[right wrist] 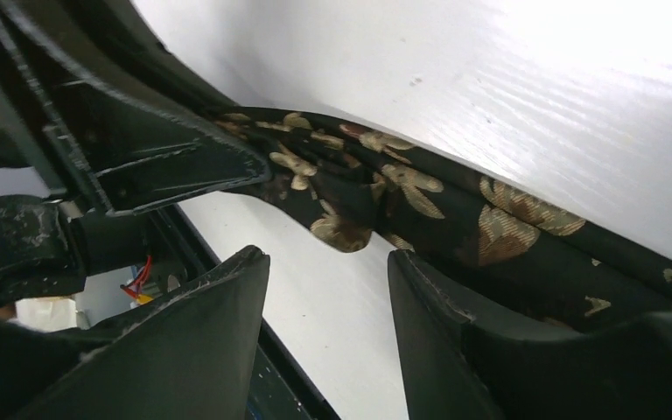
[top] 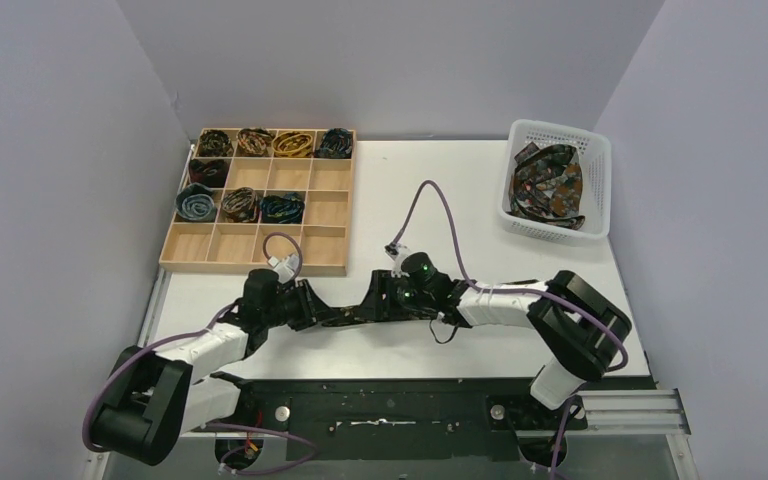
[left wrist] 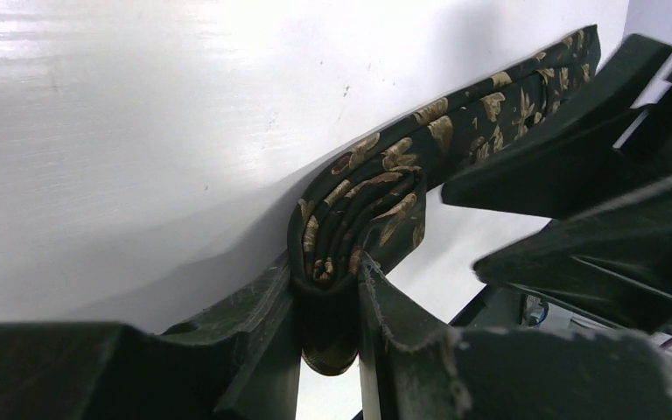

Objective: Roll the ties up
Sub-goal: Roll the tie at the center of the board.

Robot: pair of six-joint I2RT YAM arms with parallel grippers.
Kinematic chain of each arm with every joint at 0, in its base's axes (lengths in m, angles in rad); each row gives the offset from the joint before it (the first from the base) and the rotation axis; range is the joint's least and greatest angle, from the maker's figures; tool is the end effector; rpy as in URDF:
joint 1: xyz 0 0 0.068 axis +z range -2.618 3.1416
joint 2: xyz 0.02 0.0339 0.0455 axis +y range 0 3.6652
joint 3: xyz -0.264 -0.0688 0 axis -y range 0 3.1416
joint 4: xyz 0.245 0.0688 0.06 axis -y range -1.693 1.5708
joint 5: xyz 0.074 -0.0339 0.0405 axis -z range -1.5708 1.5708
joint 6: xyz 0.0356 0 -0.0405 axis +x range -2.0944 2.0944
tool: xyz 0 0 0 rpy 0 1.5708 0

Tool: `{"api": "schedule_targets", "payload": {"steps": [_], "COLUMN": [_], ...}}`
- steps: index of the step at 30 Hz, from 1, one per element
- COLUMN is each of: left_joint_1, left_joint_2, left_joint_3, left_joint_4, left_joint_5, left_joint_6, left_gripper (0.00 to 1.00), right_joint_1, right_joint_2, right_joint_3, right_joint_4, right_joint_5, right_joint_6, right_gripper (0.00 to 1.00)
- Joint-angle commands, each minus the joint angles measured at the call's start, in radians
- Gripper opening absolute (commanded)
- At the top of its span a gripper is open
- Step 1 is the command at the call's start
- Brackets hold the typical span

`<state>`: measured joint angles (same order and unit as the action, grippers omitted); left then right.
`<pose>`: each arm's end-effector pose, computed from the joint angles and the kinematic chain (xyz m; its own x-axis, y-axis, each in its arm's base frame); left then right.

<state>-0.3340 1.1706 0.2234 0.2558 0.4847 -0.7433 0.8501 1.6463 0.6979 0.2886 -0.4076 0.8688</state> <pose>0.1742 -0.0780 0.1255 -0.8693 -0.3322 -0.3661 0.0556 0.6703 -0.7400 0.1978 0.2466 0.1473 -0.9457 -0.0145 -0.3247 -0.2700 0.5909 0.7602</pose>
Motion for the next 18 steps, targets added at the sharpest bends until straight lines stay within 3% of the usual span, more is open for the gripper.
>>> {"api": "schedule_targets", "payload": {"steps": [1,6,10,14,18], "left_joint_1": [-0.002,-0.002,-0.002,-0.004,-0.021], "left_joint_2": [-0.04,-0.04,-0.049,-0.07,-0.084], "left_joint_3": [0.051,0.073,0.119,0.198,0.277], "left_joint_4": [-0.068,-0.114,-0.202,-0.374,-0.506], "left_joint_5": [-0.029,-0.039,-0.077,-0.164,-0.27], "left_joint_6": [-0.003,-0.004,0.017,0.05,0.069], "left_gripper": [0.23,0.23,0.23,0.23,0.23], "right_joint_1": [-0.006,-0.006,-0.004,-0.039,-0.045], "right_joint_2": [-0.12,-0.177,-0.185,-0.13,-0.104], "right_joint_3": [0.058,0.051,0.08,0.185,0.17], "right_joint_4": [-0.016,-0.05,-0.14,-0.281,-0.188], "right_joint_5": [0.043,0.089,0.191,0.203,0.064], "right_joint_6": [-0.148,-0.417,-0.619,-0.565,-0.355], "right_gripper": [0.55,0.65,0.67,0.63,0.54]}}
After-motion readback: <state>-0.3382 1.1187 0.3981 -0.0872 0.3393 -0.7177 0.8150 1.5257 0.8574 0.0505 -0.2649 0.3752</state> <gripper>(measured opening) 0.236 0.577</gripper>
